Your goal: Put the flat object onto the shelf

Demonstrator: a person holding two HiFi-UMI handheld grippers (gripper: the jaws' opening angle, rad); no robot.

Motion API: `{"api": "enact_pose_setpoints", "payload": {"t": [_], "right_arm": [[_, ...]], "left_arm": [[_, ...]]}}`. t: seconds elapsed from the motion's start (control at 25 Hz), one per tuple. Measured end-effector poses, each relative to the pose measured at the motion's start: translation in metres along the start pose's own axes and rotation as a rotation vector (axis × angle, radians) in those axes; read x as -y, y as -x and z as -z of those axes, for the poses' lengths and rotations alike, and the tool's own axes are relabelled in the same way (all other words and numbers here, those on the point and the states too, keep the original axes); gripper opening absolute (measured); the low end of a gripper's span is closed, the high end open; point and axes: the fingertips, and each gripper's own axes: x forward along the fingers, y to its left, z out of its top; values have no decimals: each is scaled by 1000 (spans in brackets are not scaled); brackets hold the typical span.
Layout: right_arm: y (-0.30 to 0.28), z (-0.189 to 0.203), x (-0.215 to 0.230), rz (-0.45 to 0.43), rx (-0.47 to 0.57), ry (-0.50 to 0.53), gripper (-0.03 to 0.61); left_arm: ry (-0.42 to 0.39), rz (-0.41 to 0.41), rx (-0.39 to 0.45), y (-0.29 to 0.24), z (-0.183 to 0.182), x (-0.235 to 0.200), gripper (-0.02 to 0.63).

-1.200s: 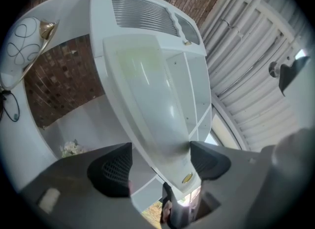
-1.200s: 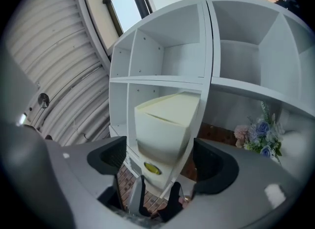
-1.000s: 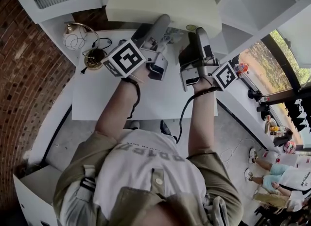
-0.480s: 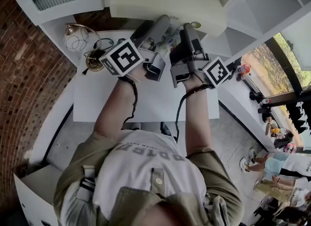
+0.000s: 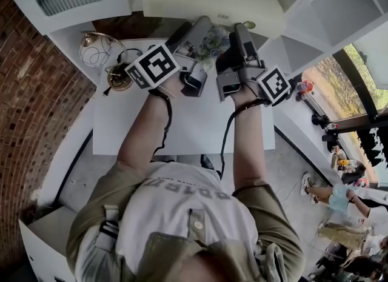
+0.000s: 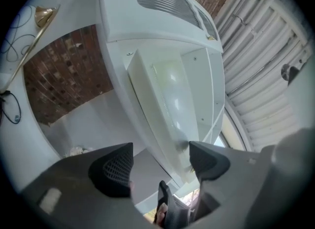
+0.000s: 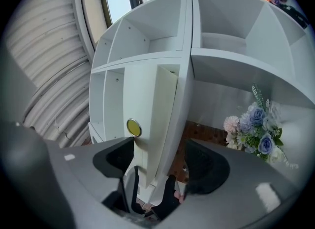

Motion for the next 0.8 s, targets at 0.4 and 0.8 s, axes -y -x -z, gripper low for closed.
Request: {"api": "enact_pose_setpoints", "payload": {"t": [0.4,0.8], "right_arm": [[-21,-5,14,50,33,-20,280],[-33,-17,16,71,26,17,207]], "left_arm": [[37,-42,-4,-21,-8,-19,374],[38,-77,-14,-34,-9,-27,373]]}}
